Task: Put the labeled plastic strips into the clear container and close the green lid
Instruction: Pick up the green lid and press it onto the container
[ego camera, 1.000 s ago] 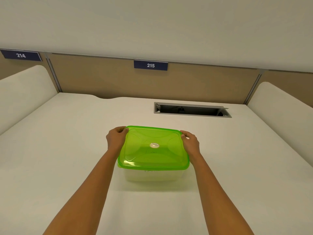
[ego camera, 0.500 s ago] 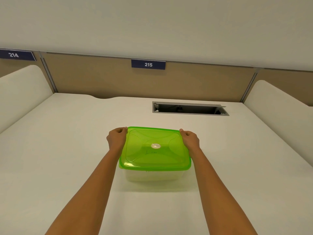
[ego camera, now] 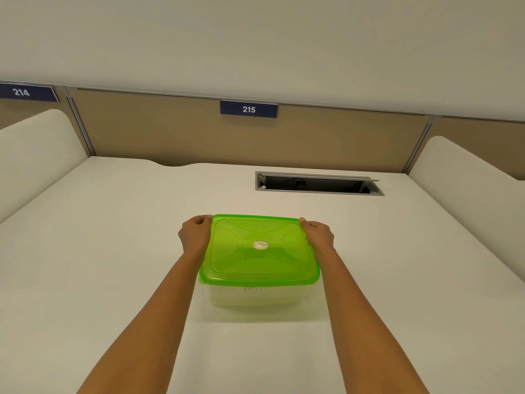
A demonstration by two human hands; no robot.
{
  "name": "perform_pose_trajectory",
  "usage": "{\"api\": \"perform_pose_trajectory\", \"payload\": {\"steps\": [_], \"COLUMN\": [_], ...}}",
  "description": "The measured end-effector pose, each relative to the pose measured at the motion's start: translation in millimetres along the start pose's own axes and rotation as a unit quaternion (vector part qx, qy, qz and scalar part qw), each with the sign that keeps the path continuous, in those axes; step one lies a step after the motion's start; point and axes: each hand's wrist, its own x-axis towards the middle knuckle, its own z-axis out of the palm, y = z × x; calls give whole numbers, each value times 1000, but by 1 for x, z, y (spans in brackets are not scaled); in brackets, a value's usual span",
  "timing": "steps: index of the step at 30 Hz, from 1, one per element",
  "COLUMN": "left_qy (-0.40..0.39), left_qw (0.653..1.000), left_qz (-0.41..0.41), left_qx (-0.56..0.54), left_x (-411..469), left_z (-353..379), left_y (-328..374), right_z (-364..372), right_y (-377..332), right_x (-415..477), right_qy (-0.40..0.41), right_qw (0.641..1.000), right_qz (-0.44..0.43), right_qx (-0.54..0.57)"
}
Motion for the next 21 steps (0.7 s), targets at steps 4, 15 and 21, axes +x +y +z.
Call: {"api": "perform_pose_trajectory", "payload": {"steps": [4,15,21], "left_qy": [-1,-3,-1], "left_qw": [1000,1000,1000], "left_qz": [-3,-4,-5], "left_qx": [-7,-3,-3], "left_x": [0,2,4], "left_z": [1,1,2], "left_y": [-1,-2,-3], "right_z": [1,2,7], "right_y": [0,-2,0], "right_x": [1,8,9], "right_qy": [6,17,16], "right_qw": [1000,999,1000], "right_qz": [9,35,24], "right_qx": [16,6,10]}}
